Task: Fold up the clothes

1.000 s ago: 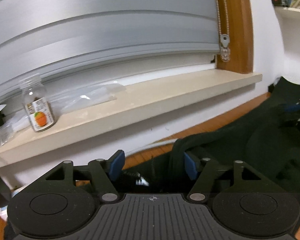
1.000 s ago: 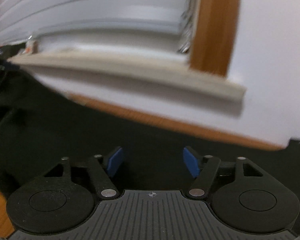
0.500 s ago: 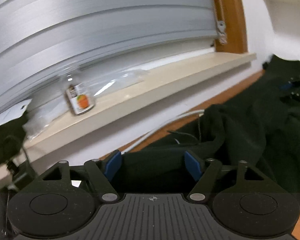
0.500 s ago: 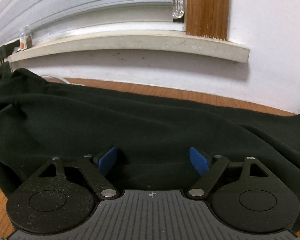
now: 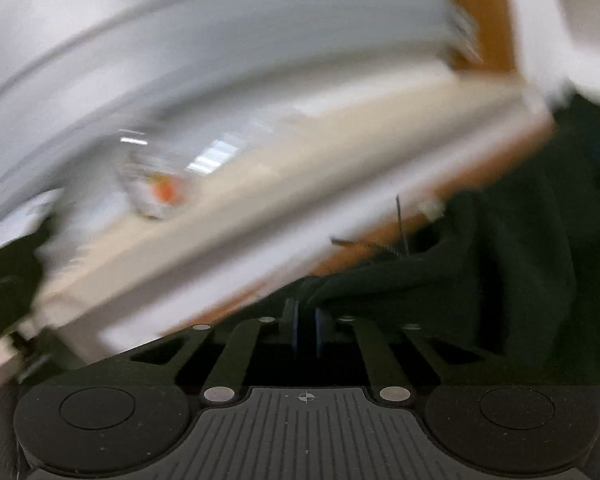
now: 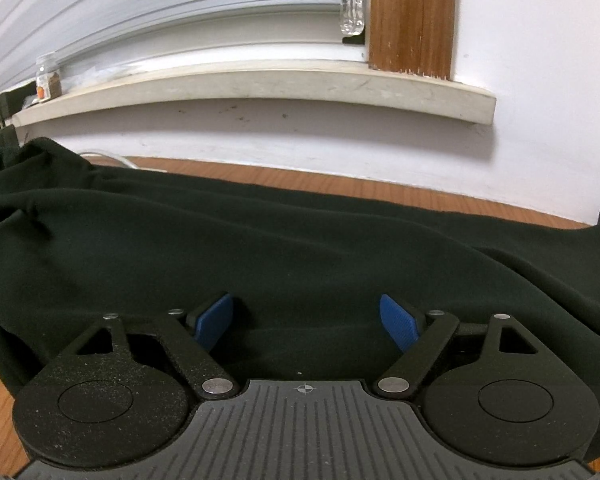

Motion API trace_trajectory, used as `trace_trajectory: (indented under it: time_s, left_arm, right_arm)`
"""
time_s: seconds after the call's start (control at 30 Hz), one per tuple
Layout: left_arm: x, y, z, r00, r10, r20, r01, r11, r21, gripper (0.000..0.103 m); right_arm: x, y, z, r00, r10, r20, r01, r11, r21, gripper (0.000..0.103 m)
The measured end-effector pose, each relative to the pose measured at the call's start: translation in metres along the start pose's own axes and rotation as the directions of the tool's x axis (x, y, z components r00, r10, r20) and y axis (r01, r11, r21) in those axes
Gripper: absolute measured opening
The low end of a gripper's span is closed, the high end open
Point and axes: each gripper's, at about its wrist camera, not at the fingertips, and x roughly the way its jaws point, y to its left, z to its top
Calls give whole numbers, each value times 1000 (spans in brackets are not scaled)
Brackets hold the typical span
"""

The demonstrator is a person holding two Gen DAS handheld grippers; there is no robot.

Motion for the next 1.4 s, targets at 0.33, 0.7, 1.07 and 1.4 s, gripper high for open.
trace_trajectory:
  time_s: [0.33,0.7,1.07,1.4]
  left_arm:
    - [-15,17,-10,991,115,-62,-120,990,-75,68]
    - [-44,83,-53,994,63,-95,-90,941,-325,71]
    - [-43,70,-44,965,247,-91,-263,925,-275,4]
    - [-85,-1,-31,981,191,41,-176,955,-237,70]
  right_arm:
    - [0,-1,0,1000,-1,1,1,1000,0,81]
    - [0,-1,1,1000,0,2,0,1000,0,81]
    - [0,-2,1,1000,0,3,0,1000,-1,81]
    - [-1,-1,1,1000,-12,4,11,1000,3,81]
